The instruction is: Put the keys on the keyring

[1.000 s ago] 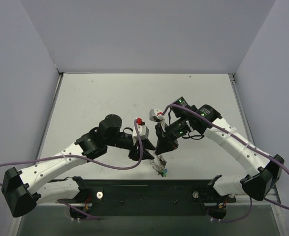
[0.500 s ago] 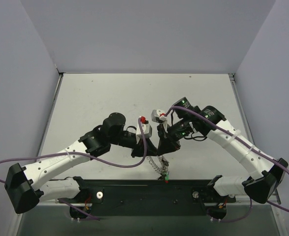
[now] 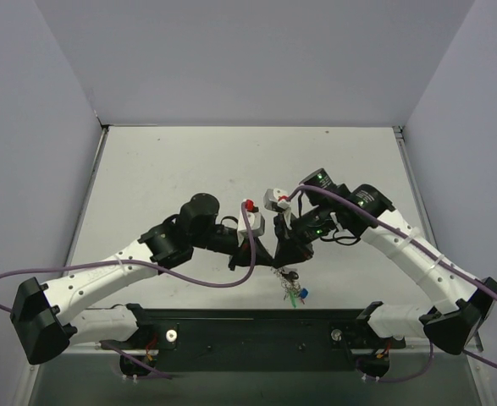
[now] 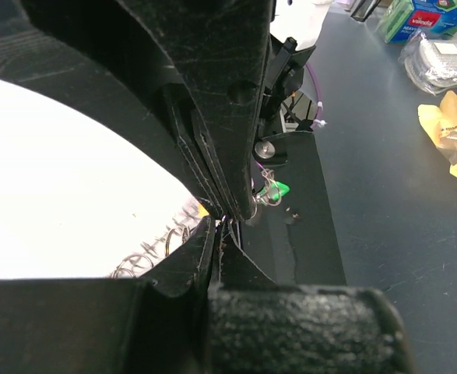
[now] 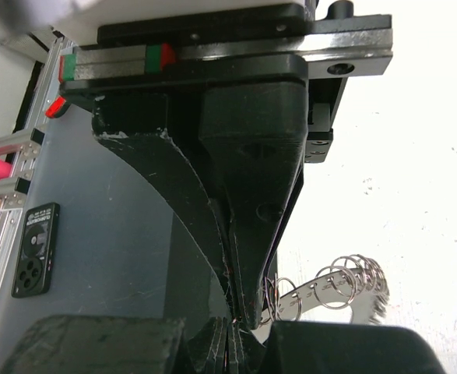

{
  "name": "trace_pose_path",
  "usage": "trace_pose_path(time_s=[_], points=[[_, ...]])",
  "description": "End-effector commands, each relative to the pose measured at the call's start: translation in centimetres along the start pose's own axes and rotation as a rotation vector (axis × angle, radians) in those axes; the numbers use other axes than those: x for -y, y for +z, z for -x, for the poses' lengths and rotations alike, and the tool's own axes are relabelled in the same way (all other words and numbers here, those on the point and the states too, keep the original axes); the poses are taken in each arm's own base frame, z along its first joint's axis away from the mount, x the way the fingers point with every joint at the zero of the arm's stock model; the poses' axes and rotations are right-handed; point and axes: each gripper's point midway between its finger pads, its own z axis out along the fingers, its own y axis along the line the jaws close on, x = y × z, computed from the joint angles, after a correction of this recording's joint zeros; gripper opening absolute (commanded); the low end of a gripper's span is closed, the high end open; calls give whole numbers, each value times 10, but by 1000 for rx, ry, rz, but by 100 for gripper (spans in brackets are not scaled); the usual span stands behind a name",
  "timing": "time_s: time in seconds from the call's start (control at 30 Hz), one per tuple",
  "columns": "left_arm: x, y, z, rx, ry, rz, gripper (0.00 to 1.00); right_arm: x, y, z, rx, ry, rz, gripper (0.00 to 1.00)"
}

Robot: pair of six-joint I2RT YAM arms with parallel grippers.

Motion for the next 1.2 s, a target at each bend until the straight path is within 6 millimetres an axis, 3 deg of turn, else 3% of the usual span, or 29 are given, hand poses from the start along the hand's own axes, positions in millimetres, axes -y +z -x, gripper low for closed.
trace_pose_path(time_s=[0.0, 0.13, 0.37, 0.53, 0.67, 0.83, 1.0, 1.17], points=[[3, 4, 27, 94, 62, -5, 0, -11, -6, 28, 121, -111, 15, 0], [5, 0, 35, 152, 55, 13, 0, -5, -6, 28, 126, -104, -26, 0], [3, -7, 43, 256, 53, 67, 0, 8, -15, 33, 179, -124, -153, 29], [3, -14, 51, 344, 33, 100, 0, 14, -34, 46, 293, -168, -289, 39], [3, -20, 62, 431, 28, 117, 0, 18, -41, 45, 361, -165, -360, 48], [2, -29, 69, 521, -27, 146, 0, 21, -52, 49, 416, -181, -427, 52], [5, -41, 80, 635, -66, 156, 0, 20, -54, 51, 438, -191, -433, 53], [9, -48, 80, 714, -70, 139, 0, 15, -54, 54, 454, -215, -396, 53]])
